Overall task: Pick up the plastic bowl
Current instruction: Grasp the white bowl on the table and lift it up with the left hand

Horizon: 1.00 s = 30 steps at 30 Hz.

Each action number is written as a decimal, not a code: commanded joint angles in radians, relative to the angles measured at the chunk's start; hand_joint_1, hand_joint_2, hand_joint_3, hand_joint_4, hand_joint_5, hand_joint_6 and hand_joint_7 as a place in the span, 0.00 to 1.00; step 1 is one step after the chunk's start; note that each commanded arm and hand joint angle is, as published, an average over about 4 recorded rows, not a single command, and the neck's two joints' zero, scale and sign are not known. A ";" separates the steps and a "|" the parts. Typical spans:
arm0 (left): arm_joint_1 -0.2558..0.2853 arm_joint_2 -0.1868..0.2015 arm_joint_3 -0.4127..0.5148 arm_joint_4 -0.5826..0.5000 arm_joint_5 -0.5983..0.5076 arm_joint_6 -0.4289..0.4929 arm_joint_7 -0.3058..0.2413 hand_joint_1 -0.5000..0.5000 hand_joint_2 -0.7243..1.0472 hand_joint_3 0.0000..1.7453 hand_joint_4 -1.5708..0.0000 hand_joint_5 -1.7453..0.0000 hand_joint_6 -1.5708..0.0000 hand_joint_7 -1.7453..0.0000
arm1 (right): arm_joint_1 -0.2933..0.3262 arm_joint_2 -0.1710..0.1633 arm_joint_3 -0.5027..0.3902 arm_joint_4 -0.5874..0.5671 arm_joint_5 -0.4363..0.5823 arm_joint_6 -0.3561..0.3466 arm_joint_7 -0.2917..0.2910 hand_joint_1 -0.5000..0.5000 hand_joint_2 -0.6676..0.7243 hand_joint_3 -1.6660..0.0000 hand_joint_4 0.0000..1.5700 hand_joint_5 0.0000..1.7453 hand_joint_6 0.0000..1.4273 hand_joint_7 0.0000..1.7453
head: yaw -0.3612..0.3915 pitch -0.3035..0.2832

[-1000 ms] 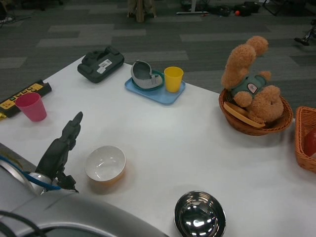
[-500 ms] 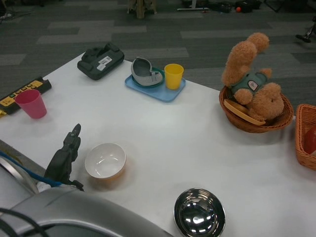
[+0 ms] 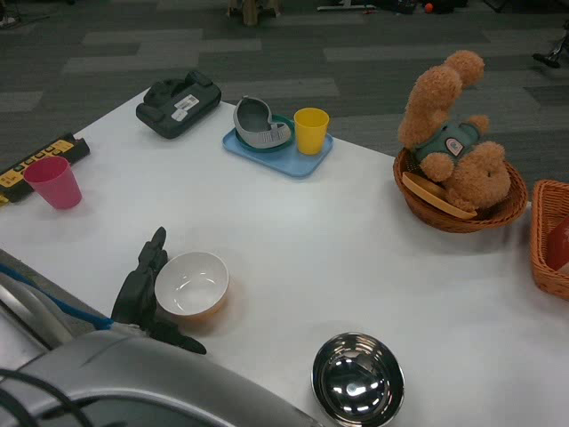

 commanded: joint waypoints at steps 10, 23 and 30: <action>-0.018 0.039 0.008 0.096 0.057 -0.046 0.019 0.00 0.35 0.00 1.00 1.00 1.00 1.00 | -0.008 0.002 -0.004 -0.031 0.008 -0.013 -0.003 0.04 0.82 0.98 0.00 0.00 0.00 0.00 | 0.005 -0.004; -0.013 0.055 -0.026 0.141 0.039 -0.057 0.022 0.00 0.41 0.00 1.00 1.00 1.00 1.00 | 0.002 0.004 -0.003 -0.053 0.011 -0.013 -0.003 0.04 0.82 1.00 0.00 0.00 0.00 0.00 | 0.009 -0.004; -0.014 0.062 -0.053 0.154 0.021 -0.067 0.020 0.00 0.60 0.00 1.00 1.00 1.00 1.00 | 0.006 0.003 -0.003 -0.061 0.013 -0.013 -0.003 0.04 0.82 1.00 0.00 0.00 0.00 0.00 | 0.009 -0.009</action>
